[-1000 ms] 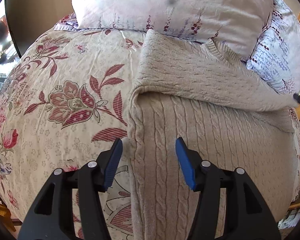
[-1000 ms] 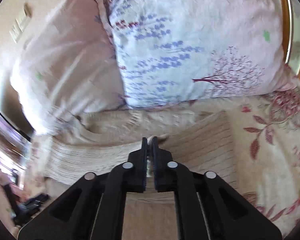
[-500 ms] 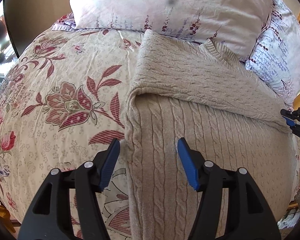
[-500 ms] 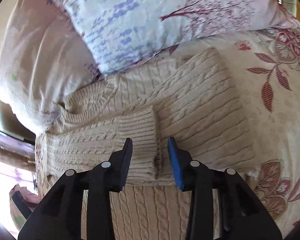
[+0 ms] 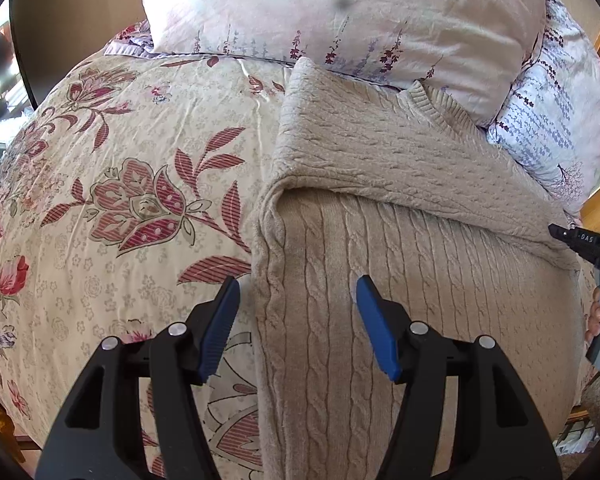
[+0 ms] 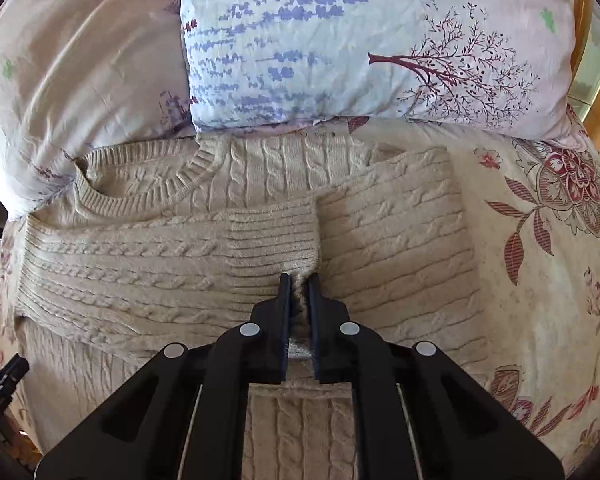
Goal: Fold small clothes
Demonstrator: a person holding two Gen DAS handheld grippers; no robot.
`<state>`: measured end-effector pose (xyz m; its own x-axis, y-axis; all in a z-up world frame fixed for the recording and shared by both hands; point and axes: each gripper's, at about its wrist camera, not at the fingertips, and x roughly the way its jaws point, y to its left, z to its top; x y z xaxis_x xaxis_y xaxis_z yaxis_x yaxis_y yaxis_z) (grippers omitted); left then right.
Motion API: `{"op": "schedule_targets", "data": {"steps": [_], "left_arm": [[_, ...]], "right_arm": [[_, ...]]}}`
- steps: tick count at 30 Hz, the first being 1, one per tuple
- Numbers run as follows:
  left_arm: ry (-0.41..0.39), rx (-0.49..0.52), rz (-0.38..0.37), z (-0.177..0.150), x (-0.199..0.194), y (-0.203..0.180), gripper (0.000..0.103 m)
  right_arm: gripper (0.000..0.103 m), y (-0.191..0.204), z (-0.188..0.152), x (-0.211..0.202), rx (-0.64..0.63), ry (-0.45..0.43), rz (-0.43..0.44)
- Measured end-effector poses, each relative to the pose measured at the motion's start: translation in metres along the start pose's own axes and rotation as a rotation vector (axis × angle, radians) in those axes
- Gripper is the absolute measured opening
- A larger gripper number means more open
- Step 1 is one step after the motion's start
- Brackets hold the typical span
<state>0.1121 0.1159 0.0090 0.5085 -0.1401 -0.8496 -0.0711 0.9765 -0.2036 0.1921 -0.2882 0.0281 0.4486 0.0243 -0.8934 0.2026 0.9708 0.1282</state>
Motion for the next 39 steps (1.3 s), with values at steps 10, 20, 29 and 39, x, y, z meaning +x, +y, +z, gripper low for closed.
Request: {"op": "schedule_targets", "data": {"steps": [10,20,29,39], "left_arm": [[0.015,-0.05,-0.134,-0.008,-0.021,0.02,0.061],[0.044,-0.076,-0.197,-0.031,-0.035,0.041,0.06],[0.076,-0.137,-0.315,-0.053,-0.038,0.051,0.058],[0.189,-0.219,-0.547,-0.101,-0.043,0.045,0.039]], "right_arm": [[0.061,-0.037,-0.014,-0.048,0.129,-0.041,0.17],[0.06,-0.128,-0.085,-0.081,0.337,0.005,0.285],[0.054,-0.147,-0.137,-0.087,0.397,0.079,0.399],[0.038,-0.128,-0.192,-0.085,0.404,0.231,0.697]]}}
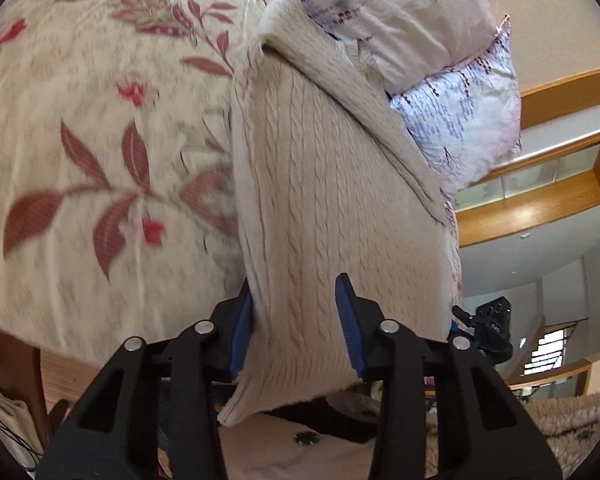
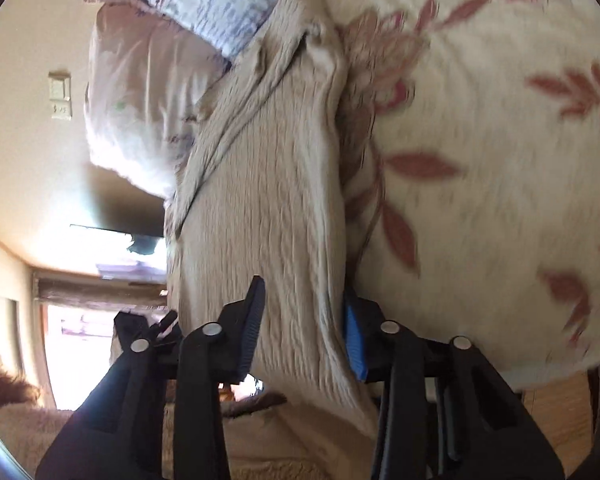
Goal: Fold small clothes
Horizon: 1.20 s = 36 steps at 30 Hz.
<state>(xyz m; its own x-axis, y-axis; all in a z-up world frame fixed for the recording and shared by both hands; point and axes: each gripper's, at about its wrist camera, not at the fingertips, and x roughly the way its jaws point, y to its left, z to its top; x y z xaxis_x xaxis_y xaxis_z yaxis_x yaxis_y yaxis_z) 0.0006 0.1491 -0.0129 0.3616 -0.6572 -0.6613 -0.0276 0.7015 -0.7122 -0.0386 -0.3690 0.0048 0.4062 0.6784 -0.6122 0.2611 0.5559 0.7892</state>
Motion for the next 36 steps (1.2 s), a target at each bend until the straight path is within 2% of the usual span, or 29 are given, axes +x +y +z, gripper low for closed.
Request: {"op": "schedule_targets", "data": {"steps": [5,9,11,13,16,19,27,32,36], "left_arm": [[0.045,-0.02,-0.038,-0.021,0.002,-0.002,0.035],[0.067,-0.01,-0.035,-0.029,0.005,-0.008,0.034],[0.073,0.003,-0.017,-0.03,0.006,-0.01,0.027],[0.078,0.015,0.012,-0.029,0.008,-0.012,0.007],[0.05,0.033,0.019,-0.026,0.002,-0.014,0.006],[0.005,0.048,0.013,-0.018,-0.006,-0.018,0.006],[-0.157,0.089,-0.007,0.026,-0.032,-0.037,0.006],[-0.24,0.08,-0.01,0.058,-0.038,-0.046,0.006],[-0.274,0.085,-0.006,0.082,-0.034,-0.056,0.006]], "right_arm": [[0.032,0.001,-0.024,0.004,-0.018,0.099,0.027],[0.024,0.003,-0.032,0.004,-0.043,0.129,0.017],[0.015,0.005,-0.034,0.005,-0.061,0.14,0.008],[0.009,0.012,-0.033,0.008,-0.097,0.14,-0.005],[0.008,0.026,-0.028,0.002,-0.155,0.083,0.001],[0.008,0.04,-0.016,-0.012,-0.194,-0.014,0.013],[0.008,0.078,0.017,-0.037,-0.304,-0.227,0.0],[0.008,0.096,0.034,-0.043,-0.351,-0.318,-0.009],[0.008,0.102,0.047,-0.044,-0.366,-0.363,-0.021]]}}
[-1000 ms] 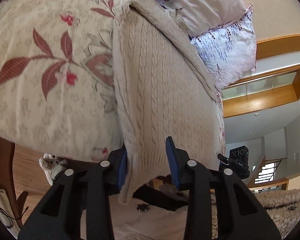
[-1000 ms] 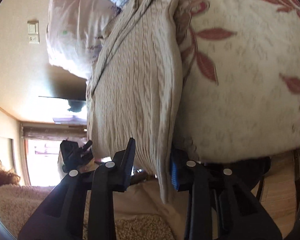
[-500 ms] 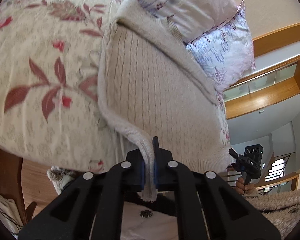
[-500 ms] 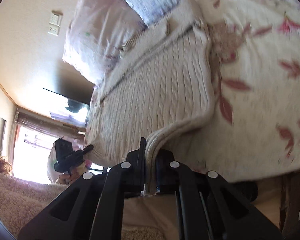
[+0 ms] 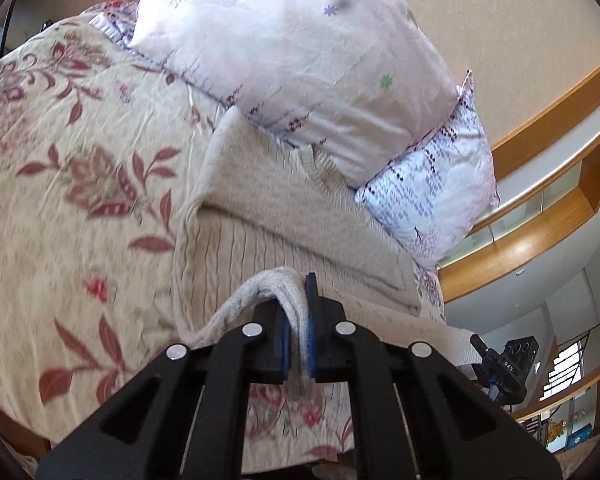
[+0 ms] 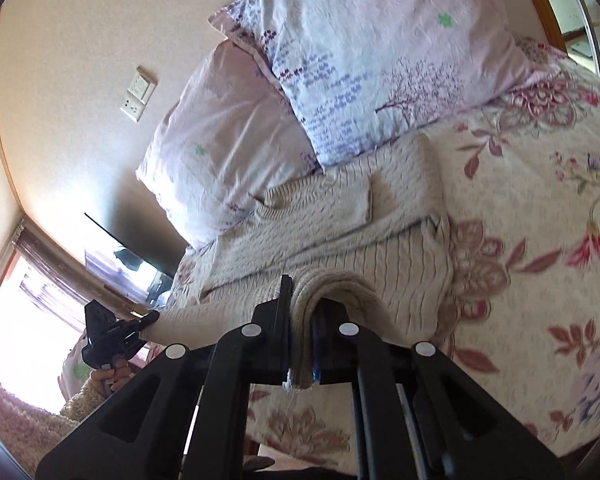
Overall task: Fold small clothes
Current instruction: 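Lift the hem with both grippers and fold it toward the collar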
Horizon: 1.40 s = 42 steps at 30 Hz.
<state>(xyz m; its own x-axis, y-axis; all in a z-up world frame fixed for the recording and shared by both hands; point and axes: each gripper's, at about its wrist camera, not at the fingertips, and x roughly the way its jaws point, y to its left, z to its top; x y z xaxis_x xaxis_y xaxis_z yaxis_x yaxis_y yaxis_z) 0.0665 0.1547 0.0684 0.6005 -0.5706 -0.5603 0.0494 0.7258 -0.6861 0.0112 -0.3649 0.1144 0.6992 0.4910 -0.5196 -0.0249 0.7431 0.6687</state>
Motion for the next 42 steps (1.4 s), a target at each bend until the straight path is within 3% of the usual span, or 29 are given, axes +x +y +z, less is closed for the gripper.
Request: {"op": "schedule_targets", "data": {"steps": [11,20,28,40,42], "left_arm": [[-0.081,0.04,0.023,0.087,0.044,-0.033,0.006],[-0.052,0.017,0.065,0.132,0.094,-0.034,0.006],[-0.031,-0.029,0.093,0.147,0.131,-0.015,0.006],[0.019,-0.131,0.22,0.14,0.19,0.018,0.007],[0.027,-0.132,0.232,0.139,0.193,0.018,0.008]], "right_arm": [[0.008,0.006,0.058,0.03,-0.042,-0.119,-0.051],[0.008,-0.014,0.091,0.072,-0.002,-0.122,-0.102],[0.008,-0.031,0.109,0.097,0.051,-0.118,-0.13],[0.008,-0.075,0.125,0.165,0.227,-0.016,-0.278],[0.013,-0.081,0.125,0.171,0.274,0.012,-0.296]]}}
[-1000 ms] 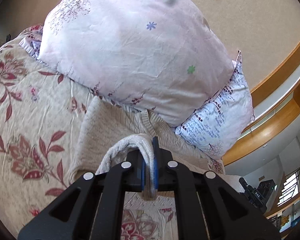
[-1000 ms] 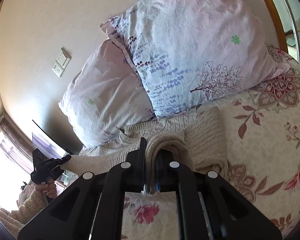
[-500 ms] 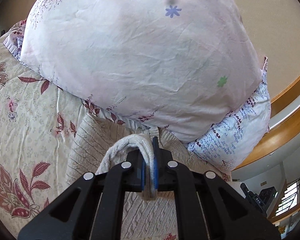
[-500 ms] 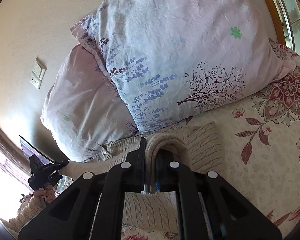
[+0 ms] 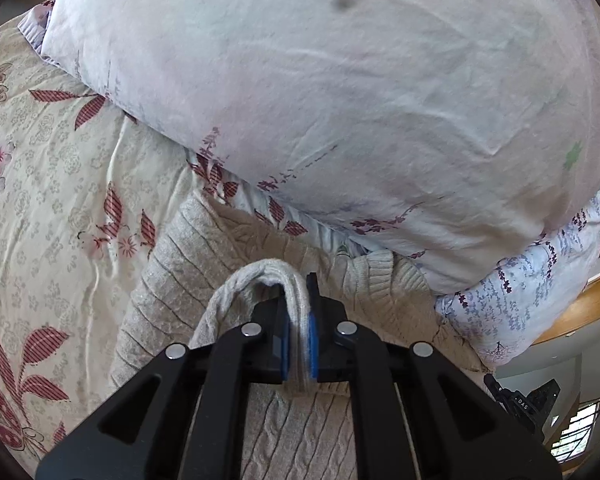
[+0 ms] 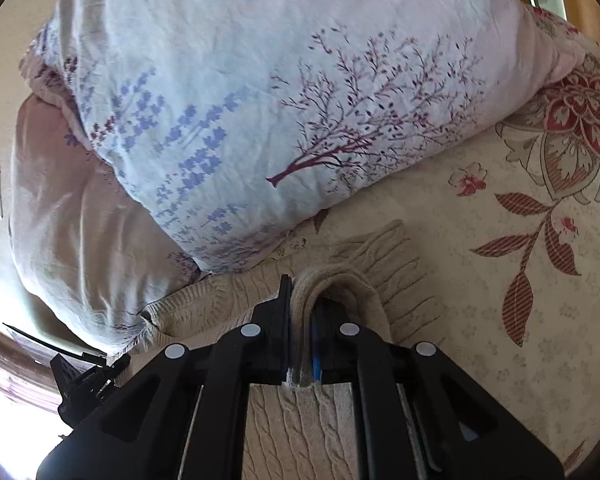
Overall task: Fold small clothes
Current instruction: 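Lift the hem with both grippers and fold it toward the collar, then lay the folded hem down and open both grippers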
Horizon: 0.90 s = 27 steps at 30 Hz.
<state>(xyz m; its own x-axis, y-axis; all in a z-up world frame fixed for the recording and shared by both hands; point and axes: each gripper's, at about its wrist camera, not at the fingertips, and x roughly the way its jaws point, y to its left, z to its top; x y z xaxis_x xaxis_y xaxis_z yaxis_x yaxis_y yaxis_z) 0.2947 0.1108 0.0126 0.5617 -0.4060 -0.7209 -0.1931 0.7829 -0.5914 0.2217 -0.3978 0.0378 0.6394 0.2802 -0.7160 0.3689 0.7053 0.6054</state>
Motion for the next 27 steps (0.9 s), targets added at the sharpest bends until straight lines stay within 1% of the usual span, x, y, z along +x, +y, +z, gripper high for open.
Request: {"op": "schedule_targets", "data": {"steps": [1,2,3,4,5,7,11,12,13,16,19,21,25,26,27], "left_arm": [[0.004,0.006,0.0,0.0,0.001,-0.001,0.014],[0.007,0.013,-0.004,0.0,0.001,-0.003,0.019],[0.006,0.023,-0.01,0.001,0.001,-0.004,0.032],[0.004,0.035,-0.014,0.001,-0.001,-0.007,0.045],[-0.003,0.052,-0.013,0.002,-0.003,-0.01,0.048],[-0.016,0.087,-0.005,0.002,-0.009,-0.015,0.056],[-0.02,0.163,0.039,-0.002,-0.023,-0.016,0.057],[-0.02,0.185,0.054,-0.004,-0.027,-0.014,0.056],[-0.018,0.206,0.072,-0.007,-0.031,-0.011,0.056],[-0.012,0.261,0.126,-0.017,-0.043,0.003,0.051],[0.001,0.289,0.156,-0.028,-0.051,0.019,0.047],[0.014,0.29,0.164,-0.033,-0.054,0.028,0.044],[0.032,0.295,0.159,-0.045,-0.055,0.036,0.04],[0.035,0.305,0.163,-0.048,-0.053,0.036,0.04],[0.041,0.317,0.172,-0.05,-0.052,0.036,0.038]], "right_arm": [[0.027,-0.001,0.0,0.003,0.018,0.013,-0.007],[0.037,-0.002,0.0,0.003,0.031,0.018,-0.009],[0.053,-0.002,0.0,0.002,0.037,0.015,-0.013],[0.057,0.0,0.0,0.0,0.036,0.006,-0.01],[0.059,0.001,0.001,-0.004,0.03,-0.007,-0.006],[0.059,0.003,0.001,-0.012,0.012,-0.026,-0.006],[0.058,-0.003,-0.002,-0.03,-0.002,-0.049,-0.02],[0.056,-0.006,-0.005,-0.035,-0.017,-0.051,-0.038],[0.051,-0.008,-0.008,-0.039,-0.031,-0.05,-0.05],[0.044,-0.019,-0.024,-0.051,-0.083,-0.023,-0.077],[0.04,-0.027,-0.039,-0.056,-0.125,0.004,-0.093],[0.038,-0.029,-0.049,-0.057,-0.155,0.029,-0.097],[0.034,-0.023,-0.063,-0.05,-0.227,0.067,-0.145],[0.032,-0.021,-0.065,-0.048,-0.237,0.07,-0.153],[0.025,-0.02,-0.066,-0.047,-0.249,0.071,-0.163]]}}
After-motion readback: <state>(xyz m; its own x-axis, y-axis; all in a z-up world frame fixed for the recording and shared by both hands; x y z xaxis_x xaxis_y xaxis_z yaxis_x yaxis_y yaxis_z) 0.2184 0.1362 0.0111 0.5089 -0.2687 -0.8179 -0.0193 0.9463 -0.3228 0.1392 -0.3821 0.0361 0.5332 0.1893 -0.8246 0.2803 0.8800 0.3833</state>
